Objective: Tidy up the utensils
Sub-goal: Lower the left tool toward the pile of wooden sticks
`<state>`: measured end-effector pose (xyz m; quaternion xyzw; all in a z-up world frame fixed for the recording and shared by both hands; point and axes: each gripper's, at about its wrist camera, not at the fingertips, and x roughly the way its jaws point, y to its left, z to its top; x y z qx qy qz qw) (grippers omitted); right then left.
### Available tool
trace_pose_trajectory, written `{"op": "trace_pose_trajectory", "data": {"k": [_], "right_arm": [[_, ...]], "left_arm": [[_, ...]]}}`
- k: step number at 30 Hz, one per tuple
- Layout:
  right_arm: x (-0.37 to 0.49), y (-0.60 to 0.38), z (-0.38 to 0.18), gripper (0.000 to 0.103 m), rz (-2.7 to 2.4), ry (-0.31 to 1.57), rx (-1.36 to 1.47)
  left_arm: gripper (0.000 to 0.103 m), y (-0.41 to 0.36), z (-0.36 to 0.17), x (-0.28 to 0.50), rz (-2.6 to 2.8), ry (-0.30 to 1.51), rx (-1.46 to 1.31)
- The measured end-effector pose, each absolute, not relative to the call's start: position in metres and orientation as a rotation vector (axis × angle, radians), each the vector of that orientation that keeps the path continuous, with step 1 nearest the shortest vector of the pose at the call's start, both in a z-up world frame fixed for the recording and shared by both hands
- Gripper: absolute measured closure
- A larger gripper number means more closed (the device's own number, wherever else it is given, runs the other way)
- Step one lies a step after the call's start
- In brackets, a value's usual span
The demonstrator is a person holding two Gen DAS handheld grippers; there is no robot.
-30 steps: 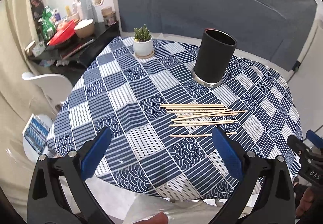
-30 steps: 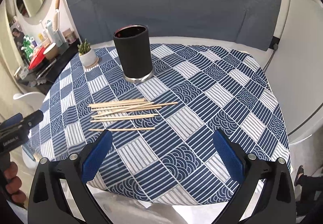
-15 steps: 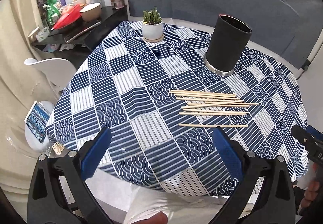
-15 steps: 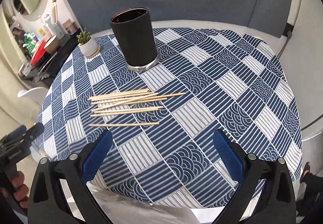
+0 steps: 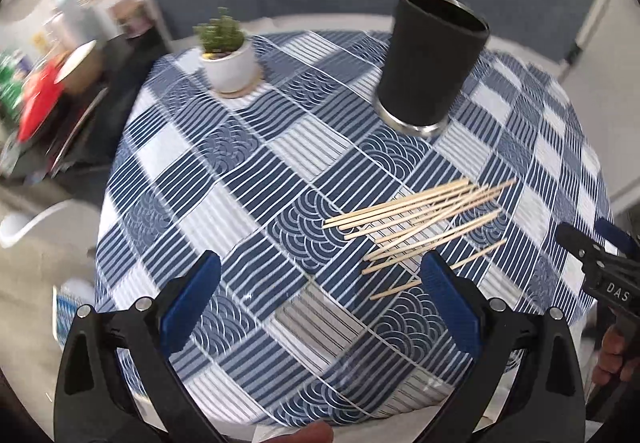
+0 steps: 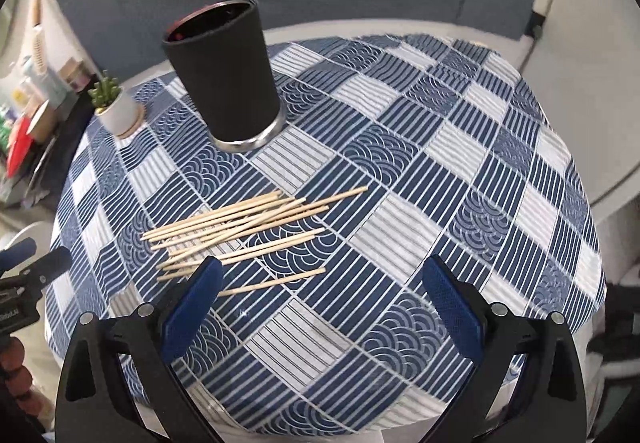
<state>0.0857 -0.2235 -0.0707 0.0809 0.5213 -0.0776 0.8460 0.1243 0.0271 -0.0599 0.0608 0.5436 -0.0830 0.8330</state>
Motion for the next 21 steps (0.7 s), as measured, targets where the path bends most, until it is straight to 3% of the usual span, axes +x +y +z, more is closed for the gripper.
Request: {"op": "trace_pose_trajectory", "data": {"k": [21], "right_arm": [[0.092,-0.216,-0.162,0.007,-0.481,1.259,0.368]], "left_arm": [[0.005,-0.037,-0.16,0.233,-0.523,1.238,0.492]]}}
